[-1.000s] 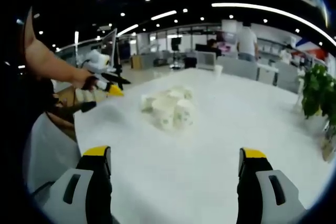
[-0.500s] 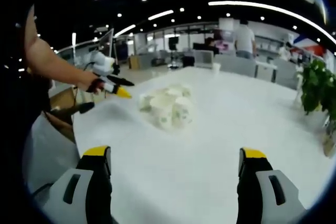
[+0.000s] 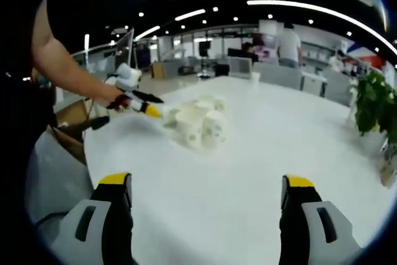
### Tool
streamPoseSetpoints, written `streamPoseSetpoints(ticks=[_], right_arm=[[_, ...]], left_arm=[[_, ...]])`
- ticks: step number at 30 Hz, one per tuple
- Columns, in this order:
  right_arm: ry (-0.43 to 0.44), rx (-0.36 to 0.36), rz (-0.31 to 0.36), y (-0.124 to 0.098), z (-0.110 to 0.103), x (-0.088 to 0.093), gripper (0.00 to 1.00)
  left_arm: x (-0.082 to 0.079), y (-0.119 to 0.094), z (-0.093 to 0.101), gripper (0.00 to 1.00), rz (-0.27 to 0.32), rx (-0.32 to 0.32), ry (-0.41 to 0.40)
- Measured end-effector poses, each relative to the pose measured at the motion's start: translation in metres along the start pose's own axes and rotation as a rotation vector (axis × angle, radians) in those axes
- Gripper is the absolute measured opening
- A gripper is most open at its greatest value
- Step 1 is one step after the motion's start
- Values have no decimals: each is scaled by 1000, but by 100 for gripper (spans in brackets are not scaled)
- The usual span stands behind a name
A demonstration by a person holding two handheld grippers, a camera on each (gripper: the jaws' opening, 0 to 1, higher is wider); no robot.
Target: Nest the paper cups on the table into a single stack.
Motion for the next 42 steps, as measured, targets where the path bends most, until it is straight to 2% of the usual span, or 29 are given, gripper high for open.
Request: streamPoseSetpoints(ticks=[9,12,17,22,24,31,42], right_arm=[[4,2,-10,0,1,3,99],[0,3,-12,0,0,2,99],[0,5,-19,0,0,4,99],[-1,4,-20,0,-2,4,99],[-3,5,-20,1,-2,4,99],[-2,3,-20,0,-4,5,99],[-1,1,-23,-1,-3,5,98]], left_arm=[[12,8,-2,75,-31,-9,14],[13,9,-4,70,-19,-13,1],[13,11,-2,68,-16,-4,-3],[18,11,3,57,-26,11,-14],[19,11,3,59,-21,10,-26],[15,8,4,50,-11,4,-26],[12,6,6,49,-3,-16,-40]])
Point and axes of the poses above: the point that each gripper's makers call its tool centre point, and the gripper's own axes: y roughly forward along the fingers, z roughly to its right, x roughly out of its underside, the point moved 1 cm from there along -y, roughly backward along the fingers, and after that the axes turned 12 degrees about x, right-handed, at the moved point
